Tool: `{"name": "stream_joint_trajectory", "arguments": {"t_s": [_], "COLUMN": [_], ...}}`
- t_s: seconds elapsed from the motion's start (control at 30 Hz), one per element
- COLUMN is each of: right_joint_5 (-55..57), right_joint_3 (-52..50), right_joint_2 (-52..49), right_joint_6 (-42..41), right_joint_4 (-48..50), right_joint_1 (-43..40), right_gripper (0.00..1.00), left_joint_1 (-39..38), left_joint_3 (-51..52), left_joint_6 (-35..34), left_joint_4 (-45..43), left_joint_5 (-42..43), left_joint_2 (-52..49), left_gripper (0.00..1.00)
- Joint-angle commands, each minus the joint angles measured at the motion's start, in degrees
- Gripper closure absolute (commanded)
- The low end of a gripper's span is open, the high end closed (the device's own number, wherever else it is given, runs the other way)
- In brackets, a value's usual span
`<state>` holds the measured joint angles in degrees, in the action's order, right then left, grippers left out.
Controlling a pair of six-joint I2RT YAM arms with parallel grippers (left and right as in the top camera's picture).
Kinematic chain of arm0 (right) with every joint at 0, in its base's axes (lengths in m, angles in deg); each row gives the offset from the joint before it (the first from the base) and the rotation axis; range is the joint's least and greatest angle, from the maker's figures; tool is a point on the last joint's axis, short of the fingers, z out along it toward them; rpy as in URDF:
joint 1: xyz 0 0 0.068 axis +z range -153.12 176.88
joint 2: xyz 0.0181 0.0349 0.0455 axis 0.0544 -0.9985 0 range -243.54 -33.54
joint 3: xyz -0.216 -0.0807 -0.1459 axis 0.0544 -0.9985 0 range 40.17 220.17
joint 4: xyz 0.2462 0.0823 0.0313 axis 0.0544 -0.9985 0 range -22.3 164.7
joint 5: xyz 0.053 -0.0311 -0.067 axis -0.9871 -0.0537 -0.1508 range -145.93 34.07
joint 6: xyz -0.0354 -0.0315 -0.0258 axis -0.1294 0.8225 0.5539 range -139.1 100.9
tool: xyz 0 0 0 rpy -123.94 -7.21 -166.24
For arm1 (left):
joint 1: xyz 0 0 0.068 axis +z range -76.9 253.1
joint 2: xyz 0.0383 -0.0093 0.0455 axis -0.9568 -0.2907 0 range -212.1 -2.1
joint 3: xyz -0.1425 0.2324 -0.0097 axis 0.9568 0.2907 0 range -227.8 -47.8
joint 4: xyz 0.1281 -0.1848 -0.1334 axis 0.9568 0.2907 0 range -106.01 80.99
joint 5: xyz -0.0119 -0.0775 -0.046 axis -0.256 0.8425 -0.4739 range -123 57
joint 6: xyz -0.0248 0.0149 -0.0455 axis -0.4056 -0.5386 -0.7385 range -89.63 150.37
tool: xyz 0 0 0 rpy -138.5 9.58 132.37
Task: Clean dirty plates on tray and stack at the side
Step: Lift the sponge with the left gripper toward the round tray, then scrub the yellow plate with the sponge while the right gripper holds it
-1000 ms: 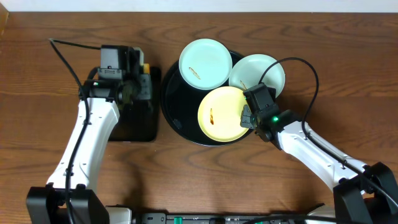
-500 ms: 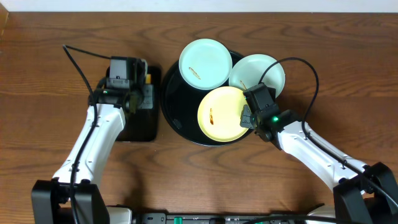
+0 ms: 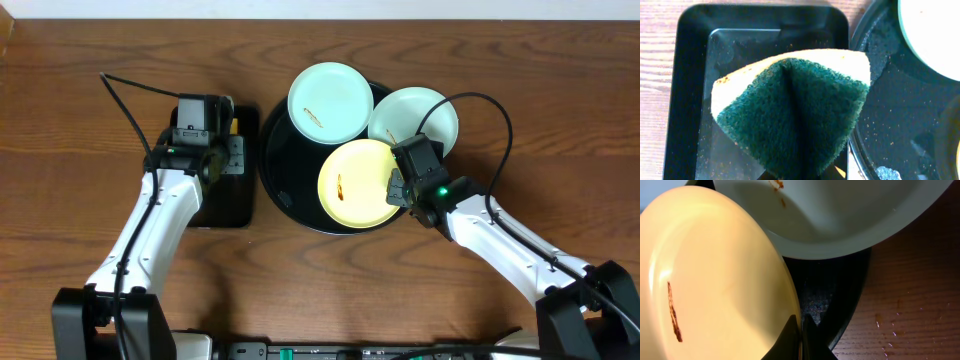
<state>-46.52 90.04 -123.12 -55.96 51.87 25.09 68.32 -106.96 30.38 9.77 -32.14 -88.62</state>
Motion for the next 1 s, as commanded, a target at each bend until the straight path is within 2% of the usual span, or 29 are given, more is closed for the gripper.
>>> {"name": "stream_joint_trajectory", "arguments": {"t_s": [0.0, 0.07, 0.2, 0.27, 0.7, 0.97], "right_joint_5": [-0.02, -0.02, -0.02, 0.00, -0.46, -0.66], "right_joint_3": [0.59, 0.59, 0.59, 0.59, 0.59, 0.59], "right_joint_2": [0.42, 0.42, 0.42, 0.39, -2.14, -2.14], "right_joint_6": [-0.87, -0.87, -0.87, -0.87, -2.12, -2.14], "right_joint_4": [0.09, 0.11, 0.11, 0.07, 0.79, 0.85], "right_joint_1": [0.20, 0.26, 0.26, 0.26, 0.26, 0.26], "right_gripper": [0.98, 0.99, 0.99, 0.98, 0.98, 0.98], "left_joint_1": [-0.09, -0.50, -3.13, -5.25, -21.07, -25.99], "left_joint_3": [-0.11, -0.22, -0.26, -0.26, 0.39, 4.11], "left_joint_6": [-0.76, -1.84, -2.23, -3.65, -4.42, -4.85], "left_joint_4": [-1.31, -2.23, -3.43, -3.02, -0.42, -6.14], "left_joint_5": [-0.90, 1.44, 15.58, 17.62, 17.94, 17.97], "left_joint_2": [0.31, 0.39, 0.44, 0.42, -0.85, -4.39], "left_gripper": [0.93, 0.93, 0.92, 0.92, 0.93, 0.93]}}
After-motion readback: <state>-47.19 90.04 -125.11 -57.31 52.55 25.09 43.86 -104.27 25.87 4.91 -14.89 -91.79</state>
